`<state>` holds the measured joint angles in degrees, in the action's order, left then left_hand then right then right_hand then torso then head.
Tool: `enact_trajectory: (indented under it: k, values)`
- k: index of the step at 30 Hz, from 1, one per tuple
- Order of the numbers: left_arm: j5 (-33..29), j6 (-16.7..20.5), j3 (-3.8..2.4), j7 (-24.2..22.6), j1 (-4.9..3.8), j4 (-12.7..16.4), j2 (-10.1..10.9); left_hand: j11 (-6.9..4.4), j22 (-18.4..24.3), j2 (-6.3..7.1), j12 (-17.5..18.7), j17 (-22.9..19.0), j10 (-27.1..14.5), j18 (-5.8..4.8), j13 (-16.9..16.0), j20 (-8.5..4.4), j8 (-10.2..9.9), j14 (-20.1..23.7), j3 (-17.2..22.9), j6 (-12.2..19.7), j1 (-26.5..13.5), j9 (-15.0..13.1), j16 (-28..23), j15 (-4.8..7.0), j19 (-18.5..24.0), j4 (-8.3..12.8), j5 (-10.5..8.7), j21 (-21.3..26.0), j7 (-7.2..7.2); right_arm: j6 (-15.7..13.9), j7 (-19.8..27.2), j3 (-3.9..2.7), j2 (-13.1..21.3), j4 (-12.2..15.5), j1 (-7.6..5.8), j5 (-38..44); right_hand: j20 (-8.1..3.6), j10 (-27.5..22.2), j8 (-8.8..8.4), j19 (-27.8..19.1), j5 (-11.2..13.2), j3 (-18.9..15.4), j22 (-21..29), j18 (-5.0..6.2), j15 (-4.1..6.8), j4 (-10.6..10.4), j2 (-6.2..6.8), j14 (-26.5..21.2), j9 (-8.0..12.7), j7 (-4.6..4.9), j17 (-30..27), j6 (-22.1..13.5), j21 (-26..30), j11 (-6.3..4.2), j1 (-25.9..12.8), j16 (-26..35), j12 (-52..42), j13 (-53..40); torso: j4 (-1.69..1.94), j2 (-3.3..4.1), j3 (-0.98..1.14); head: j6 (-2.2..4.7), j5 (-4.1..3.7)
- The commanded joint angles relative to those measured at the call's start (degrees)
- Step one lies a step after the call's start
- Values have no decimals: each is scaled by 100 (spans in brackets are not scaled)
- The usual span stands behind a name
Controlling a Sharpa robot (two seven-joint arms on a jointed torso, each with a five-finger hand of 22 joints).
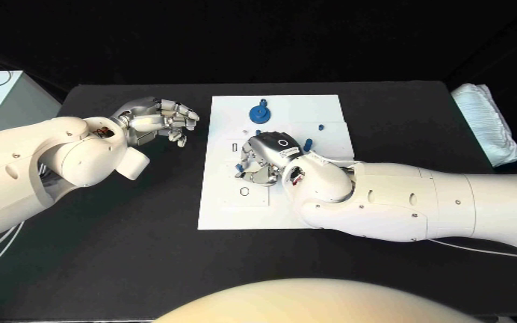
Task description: Assemble the parts on the task board
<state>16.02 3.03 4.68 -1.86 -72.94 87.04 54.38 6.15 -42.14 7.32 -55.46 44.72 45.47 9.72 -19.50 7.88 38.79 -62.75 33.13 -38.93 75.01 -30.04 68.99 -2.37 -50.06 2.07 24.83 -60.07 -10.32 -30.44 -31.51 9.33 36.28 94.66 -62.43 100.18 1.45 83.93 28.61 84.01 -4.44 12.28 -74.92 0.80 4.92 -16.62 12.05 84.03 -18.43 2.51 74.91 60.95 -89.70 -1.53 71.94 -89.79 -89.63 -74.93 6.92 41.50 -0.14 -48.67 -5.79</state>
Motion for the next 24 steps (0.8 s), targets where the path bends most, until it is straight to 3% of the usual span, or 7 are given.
enact_trajectory:
  k: [1, 24]
  values:
    - [19, -93, -4, -6, -1, 6, 0, 26, -9, 1, -1, -10, -32, 82, 8, 19, -30, 39, -2, 14, 58, 7, -23, -13, 25, 19, 4, -11, -66, 51, 44, -1, 5, 13, 4, 79, 1, 607, -6, 599, 1, -26, -1508, -80, -20, -6, -34, 597, 9, 30, 1509, -4, -30, 28, 11, -21, -37, -1507, -2, 1, 0, -3, 4]
    - [34, -99, -4, 20, -1, 10, 12, 26, -9, 1, -1, -10, -32, 82, 8, 19, -30, 39, -2, 14, 58, 7, -23, -13, 25, 19, 4, -11, -66, 39, 67, -1, 14, -7, 5, 79, 3, 573, -25, 599, 13, -89, -1508, -80, -24, -9, -28, 597, 24, 47, 1509, -39, -30, 39, 22, -21, 25, -1469, -1, 3, -1, 12, -6]
